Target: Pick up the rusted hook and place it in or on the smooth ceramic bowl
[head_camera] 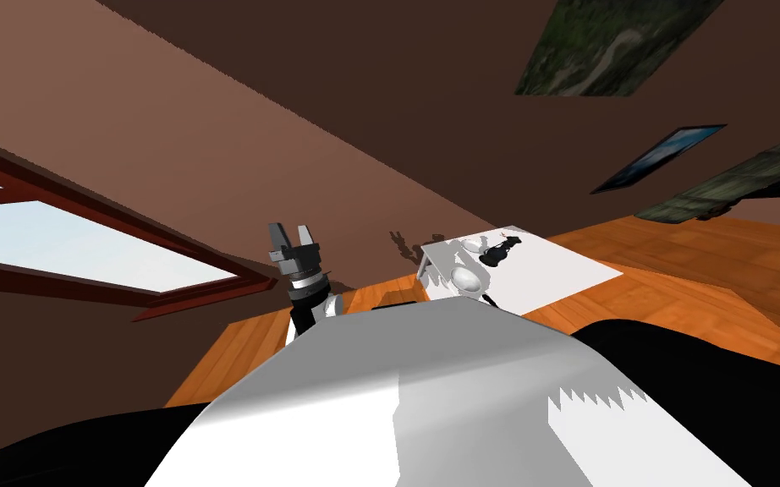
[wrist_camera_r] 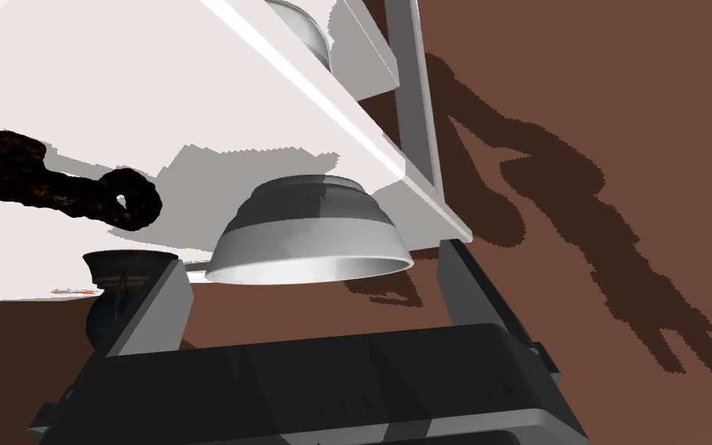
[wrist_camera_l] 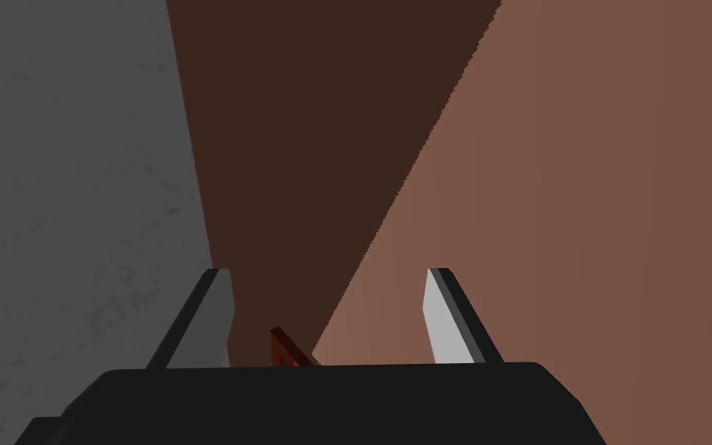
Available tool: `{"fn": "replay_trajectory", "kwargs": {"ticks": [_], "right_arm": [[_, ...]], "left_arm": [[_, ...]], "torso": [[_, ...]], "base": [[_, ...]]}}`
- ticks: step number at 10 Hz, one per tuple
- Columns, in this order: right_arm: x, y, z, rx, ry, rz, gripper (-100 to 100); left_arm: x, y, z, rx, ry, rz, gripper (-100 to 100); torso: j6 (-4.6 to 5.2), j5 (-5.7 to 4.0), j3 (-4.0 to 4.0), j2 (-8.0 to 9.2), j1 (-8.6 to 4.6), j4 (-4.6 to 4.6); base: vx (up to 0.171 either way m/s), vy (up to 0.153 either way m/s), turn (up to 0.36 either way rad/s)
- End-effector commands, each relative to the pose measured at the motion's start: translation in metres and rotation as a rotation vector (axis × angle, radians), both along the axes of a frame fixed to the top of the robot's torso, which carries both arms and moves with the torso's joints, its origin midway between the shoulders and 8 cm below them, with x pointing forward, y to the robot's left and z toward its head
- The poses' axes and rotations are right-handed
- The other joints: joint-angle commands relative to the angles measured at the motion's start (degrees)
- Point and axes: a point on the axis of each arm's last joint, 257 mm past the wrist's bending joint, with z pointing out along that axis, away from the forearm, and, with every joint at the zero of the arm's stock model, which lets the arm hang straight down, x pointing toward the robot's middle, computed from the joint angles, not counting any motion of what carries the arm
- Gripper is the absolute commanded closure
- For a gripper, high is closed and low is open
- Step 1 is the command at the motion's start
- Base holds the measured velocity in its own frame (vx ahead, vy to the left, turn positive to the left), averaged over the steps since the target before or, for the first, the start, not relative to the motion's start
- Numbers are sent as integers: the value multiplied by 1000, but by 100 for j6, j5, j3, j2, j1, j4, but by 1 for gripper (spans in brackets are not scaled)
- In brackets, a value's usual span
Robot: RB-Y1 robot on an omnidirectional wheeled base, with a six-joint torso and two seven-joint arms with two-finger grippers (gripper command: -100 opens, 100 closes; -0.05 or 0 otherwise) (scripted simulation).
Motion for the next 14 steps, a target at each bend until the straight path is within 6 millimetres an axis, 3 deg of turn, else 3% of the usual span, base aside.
{"fn": "replay_trajectory", "kwargs": {"ticks": [1,2,3,5,6,8,14], "right_arm": [[-8,-11,-6,-43,46,25,-100],[-24,-19,-13,-87,104,51,-100],[-24,-19,-13,-90,105,54,-100],[-51,-33,-24,-163,209,101,-100],[-51,-33,-24,-173,214,114,-100],[-74,-43,-33,-233,304,168,-100],[-104,-52,-46,-328,442,290,-100]], "left_arm": [[0,0,0,0,0,0,0],[0,0,0,0,0,0,0],[0,0,0,0,0,0,0],[0,0,0,0,0,0,0],[0,0,0,0,0,0,0],[0,0,0,0,0,0,0],[0,0,0,0,0,0,0]], "torso": [[0,0,0,0,0,0],[0,-1,4,9,1,1],[0,-1,9,16,-4,3],[1,0,15,27,1,5],[0,-3,8,13,-9,3],[0,-2,10,20,-2,4],[1,-4,15,29,-9,5]], "base": [[110,-53,25],[87,-61,30],[67,-53,18],[95,-68,34],[107,-71,16],[91,-69,21],[75,-80,12]]}}
